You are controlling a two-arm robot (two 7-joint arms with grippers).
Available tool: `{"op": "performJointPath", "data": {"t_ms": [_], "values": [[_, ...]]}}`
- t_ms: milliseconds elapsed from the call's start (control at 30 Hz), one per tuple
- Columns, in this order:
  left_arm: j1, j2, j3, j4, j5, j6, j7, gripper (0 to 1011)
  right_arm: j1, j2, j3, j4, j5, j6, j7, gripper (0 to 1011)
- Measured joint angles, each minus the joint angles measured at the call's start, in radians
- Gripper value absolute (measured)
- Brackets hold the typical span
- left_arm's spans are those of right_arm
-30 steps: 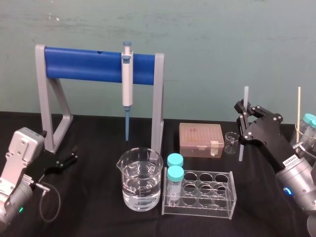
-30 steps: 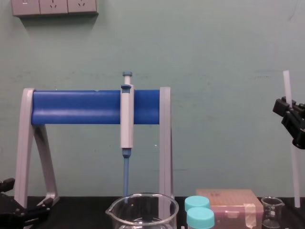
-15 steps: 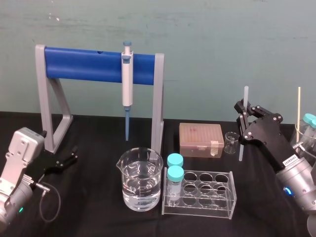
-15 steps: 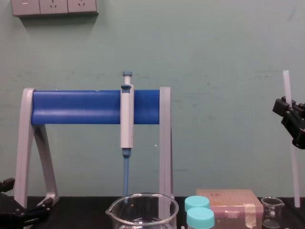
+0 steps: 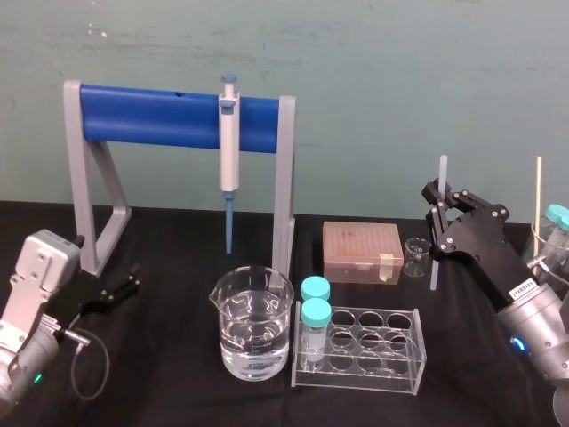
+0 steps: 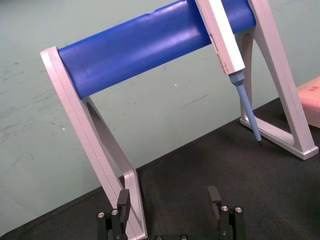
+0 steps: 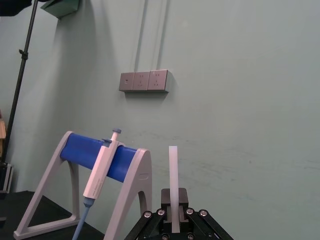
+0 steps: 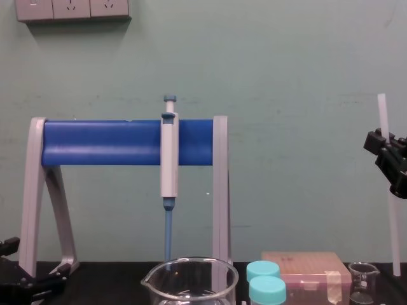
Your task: Pick up the stirring rod with one hand, then place it down.
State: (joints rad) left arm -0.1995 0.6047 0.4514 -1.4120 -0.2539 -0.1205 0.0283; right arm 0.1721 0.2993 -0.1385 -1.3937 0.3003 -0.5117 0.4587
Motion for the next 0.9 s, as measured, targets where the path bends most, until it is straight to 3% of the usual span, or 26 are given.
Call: {"op": "performJointPath", "data": {"t_ms": [900], "values": [[0.000,0.000,0.000,0.000,0.000,0.000,0.000,1000,0.000,0.000,0.000,0.000,0.000,0.000,0.000,75]]}}
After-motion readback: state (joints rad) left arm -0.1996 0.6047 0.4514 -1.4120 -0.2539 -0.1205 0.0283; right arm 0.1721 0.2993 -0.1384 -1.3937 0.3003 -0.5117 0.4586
